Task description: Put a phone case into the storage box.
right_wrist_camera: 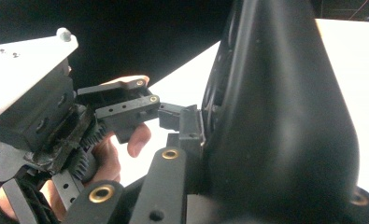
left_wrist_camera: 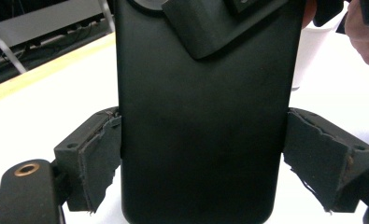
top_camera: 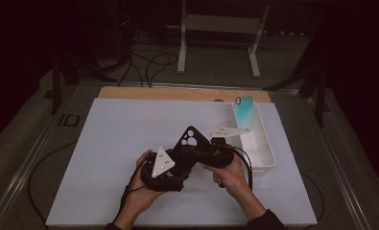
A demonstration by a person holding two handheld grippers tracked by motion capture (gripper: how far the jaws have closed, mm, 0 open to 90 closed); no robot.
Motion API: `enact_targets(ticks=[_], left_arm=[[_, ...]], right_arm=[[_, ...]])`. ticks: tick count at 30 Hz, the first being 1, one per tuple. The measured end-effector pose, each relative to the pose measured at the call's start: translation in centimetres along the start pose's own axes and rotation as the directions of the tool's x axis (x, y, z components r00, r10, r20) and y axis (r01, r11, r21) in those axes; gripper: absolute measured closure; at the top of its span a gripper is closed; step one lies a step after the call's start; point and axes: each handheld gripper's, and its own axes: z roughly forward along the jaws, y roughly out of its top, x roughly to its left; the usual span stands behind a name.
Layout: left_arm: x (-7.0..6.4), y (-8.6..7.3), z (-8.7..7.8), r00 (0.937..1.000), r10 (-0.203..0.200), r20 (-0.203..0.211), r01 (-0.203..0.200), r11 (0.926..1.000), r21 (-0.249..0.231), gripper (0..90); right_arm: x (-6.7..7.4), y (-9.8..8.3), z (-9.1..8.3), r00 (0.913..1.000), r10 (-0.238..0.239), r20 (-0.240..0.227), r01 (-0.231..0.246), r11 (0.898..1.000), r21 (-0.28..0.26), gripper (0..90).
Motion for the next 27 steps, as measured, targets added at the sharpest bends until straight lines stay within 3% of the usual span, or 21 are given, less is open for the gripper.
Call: enact_targets(ticks=[11,12,13,14,20,22,27], left_arm=[[-0.1,0.0,0.1,0.9999,0.003,-0.011,-0.003,0.9999,0.012,15.1],[0.1,0.0,0.0,1.0,-0.006,0.001,0.006,1.0,0.0,21.7],[0.1,0.0,0.0,1.0,-0.006,0.001,0.006,1.0,0.0,21.9],[0.3,0.0,-0.2,0.9996,-0.02,0.023,0.02,0.9998,-0.006,21.9],[0.9,0.1,-0.3,0.9977,-0.042,0.053,0.042,0.9991,0.007,15.7],[1.3,0.0,-0.3,0.9956,-0.06,0.072,0.058,0.9981,0.019,13.6],[2.2,-0.5,-0.2,0.9836,-0.11,0.143,0.105,0.9937,0.039,8.0]], right_arm=[[0.8,0.0,0.2,0.9965,-0.082,0.021,0.081,0.997,0.018,85.3],[0.8,0.0,0.1,0.9957,-0.087,0.03,0.087,0.996,0.02,85.4],[0.8,0.0,0.1,0.9957,-0.087,0.03,0.087,0.996,0.02,85.4],[0.8,0.0,0.1,0.995,-0.093,0.037,0.092,0.996,0.022,85.6],[0.6,0.1,-0.2,0.9943,-0.102,0.031,0.102,0.995,0.021,85.8],[0.7,0.2,-0.4,0.9936,-0.11,0.029,0.109,0.994,0.022,85.8],[0.7,0.3,-0.8,0.9926,-0.12,0.013,0.12,0.993,0.007,85.8]])
